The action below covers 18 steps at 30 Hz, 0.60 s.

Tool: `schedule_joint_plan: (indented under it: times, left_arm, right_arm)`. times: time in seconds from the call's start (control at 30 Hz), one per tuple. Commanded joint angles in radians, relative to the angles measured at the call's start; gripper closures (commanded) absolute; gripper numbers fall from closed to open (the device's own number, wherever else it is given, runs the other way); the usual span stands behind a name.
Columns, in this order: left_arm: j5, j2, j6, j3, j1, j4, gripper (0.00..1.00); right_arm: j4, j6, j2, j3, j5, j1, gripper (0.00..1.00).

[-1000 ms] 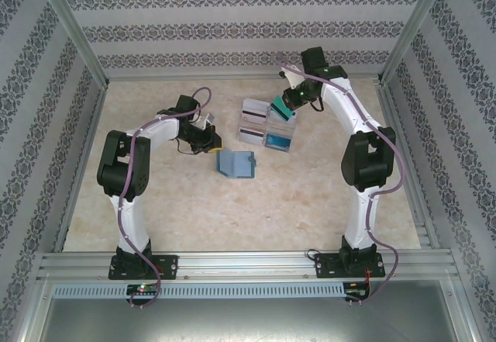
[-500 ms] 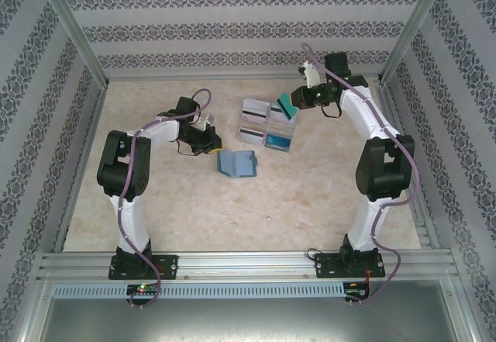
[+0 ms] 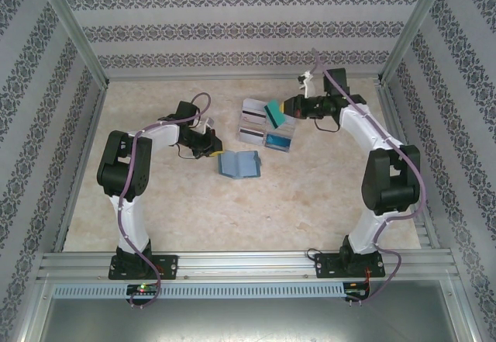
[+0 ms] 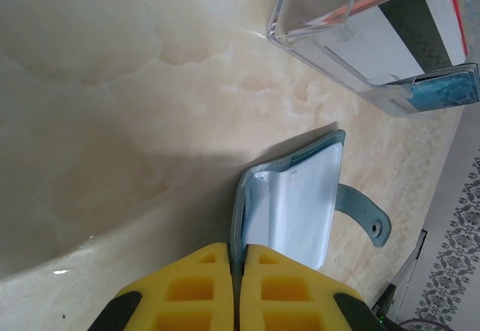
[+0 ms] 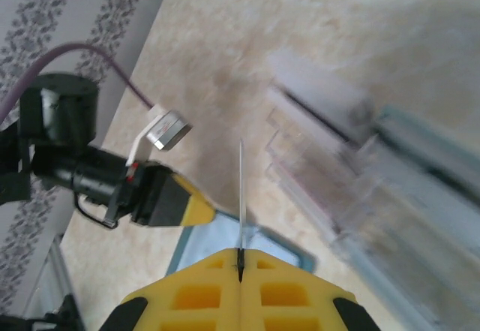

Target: Put the credit cards into the card holder

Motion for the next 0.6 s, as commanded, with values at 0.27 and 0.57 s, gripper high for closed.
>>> schedule_joint_plan:
  times: [0.27, 0.57]
  left_arm:
    - [-0.027, -0.091, -0.098, -0.121, 0.009, 0.141, 0.95]
    - [-0.028, -0.086, -0.178, -0.254, 0.010, 0.287, 0.96]
  right_arm:
    - [0.356, 0.316, -0.067, -0.312, 0.098, 0.235, 0.99]
    - [0.694, 0.557, -0.052, -0.528, 0.292, 0.364, 1.00]
